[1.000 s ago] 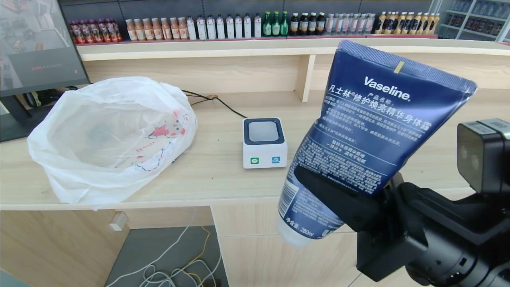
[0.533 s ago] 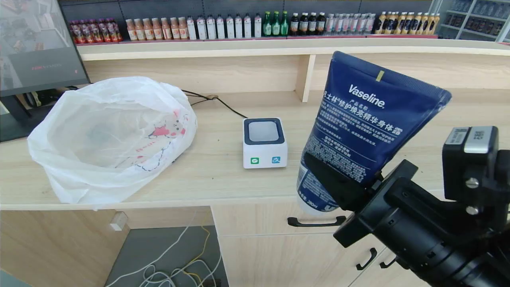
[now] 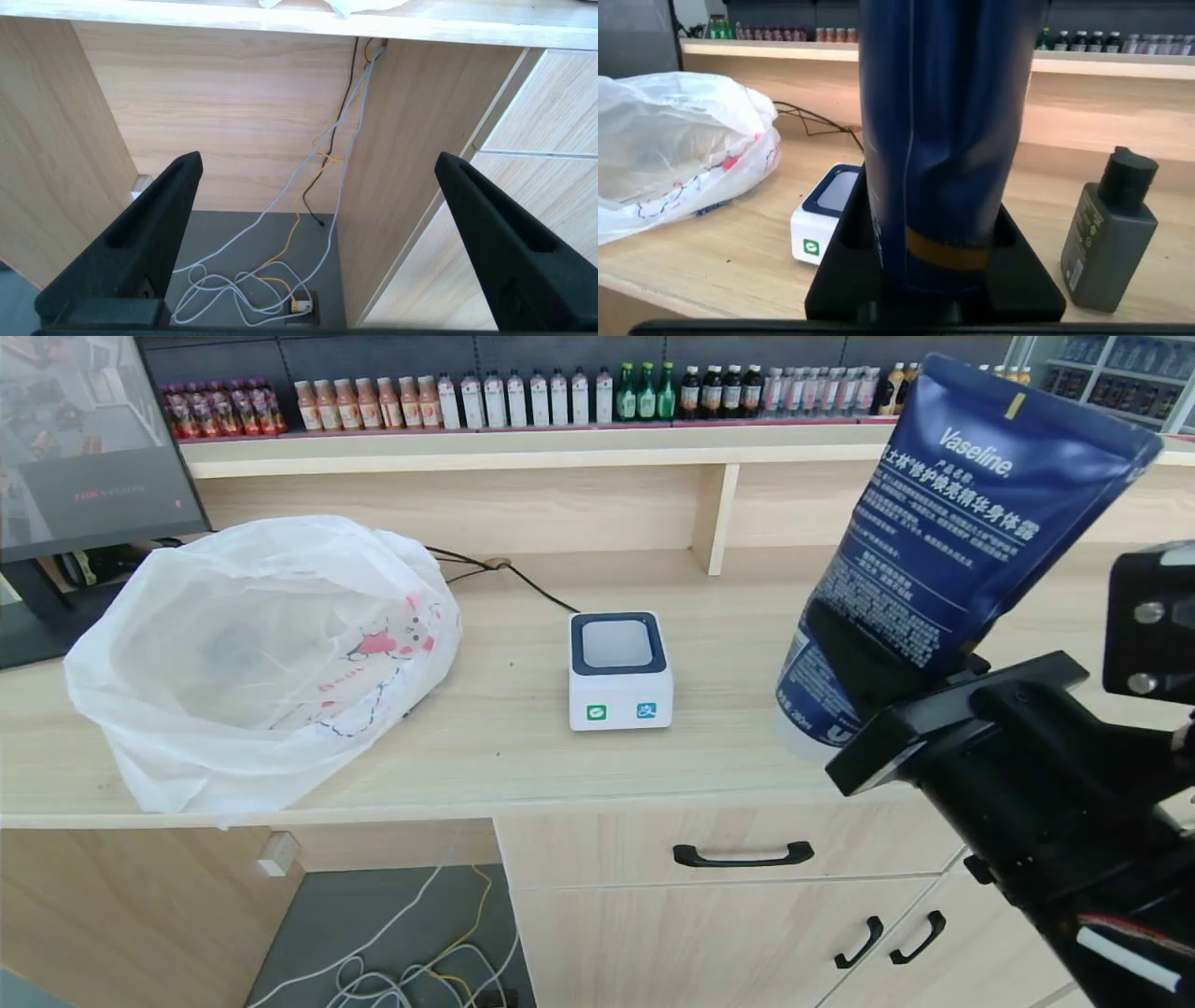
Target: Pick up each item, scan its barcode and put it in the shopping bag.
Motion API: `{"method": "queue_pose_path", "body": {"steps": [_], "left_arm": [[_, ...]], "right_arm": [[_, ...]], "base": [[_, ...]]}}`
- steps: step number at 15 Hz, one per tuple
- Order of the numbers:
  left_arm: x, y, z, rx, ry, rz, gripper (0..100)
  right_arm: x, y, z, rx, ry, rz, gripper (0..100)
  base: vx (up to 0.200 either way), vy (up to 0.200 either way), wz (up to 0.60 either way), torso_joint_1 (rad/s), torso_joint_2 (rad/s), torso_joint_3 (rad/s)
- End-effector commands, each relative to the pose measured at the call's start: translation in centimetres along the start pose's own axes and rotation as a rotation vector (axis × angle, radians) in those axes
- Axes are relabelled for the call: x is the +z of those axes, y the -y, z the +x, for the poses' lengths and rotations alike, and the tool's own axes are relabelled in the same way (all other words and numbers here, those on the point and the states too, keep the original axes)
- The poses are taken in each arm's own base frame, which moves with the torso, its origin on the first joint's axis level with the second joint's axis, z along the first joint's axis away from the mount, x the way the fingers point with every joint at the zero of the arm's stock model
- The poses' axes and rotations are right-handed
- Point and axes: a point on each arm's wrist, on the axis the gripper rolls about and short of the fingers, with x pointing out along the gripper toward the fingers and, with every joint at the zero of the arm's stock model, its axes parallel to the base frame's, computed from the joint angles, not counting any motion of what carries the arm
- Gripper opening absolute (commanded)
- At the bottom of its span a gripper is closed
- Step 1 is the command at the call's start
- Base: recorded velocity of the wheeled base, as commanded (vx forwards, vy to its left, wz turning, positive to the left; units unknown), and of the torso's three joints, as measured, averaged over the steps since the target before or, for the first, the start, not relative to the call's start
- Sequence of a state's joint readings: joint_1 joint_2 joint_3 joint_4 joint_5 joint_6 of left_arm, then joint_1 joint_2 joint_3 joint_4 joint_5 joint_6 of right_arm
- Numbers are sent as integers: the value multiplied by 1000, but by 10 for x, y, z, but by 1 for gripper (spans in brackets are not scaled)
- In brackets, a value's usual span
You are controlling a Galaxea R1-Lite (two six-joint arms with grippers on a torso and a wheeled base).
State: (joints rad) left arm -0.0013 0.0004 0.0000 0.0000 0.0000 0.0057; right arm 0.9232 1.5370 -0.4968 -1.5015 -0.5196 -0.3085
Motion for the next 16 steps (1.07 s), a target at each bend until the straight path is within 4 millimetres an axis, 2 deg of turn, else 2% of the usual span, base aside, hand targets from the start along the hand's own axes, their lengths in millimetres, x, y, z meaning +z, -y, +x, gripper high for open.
{"method": "queue_pose_path", "body": {"steps": [1,3,8,16], "left_arm": [[0,0,0,0,0,0,100],[0,0,0,0,0,3,100],[0,0,0,0,0,-3,100],[0,0,0,3,0,-4,100]], "right_arm": [[4,8,2,-25,18,10,0],[-6,22,9,-52,6,42,0],[-14,60,22,-30,39,11,0],[-21,68,26,-67,40,56,0]], "base": [[0,0,0,0,0,0],[0,0,0,0,0,0],[0,0,0,0,0,0],[0,200,0,3,4,4]]}}
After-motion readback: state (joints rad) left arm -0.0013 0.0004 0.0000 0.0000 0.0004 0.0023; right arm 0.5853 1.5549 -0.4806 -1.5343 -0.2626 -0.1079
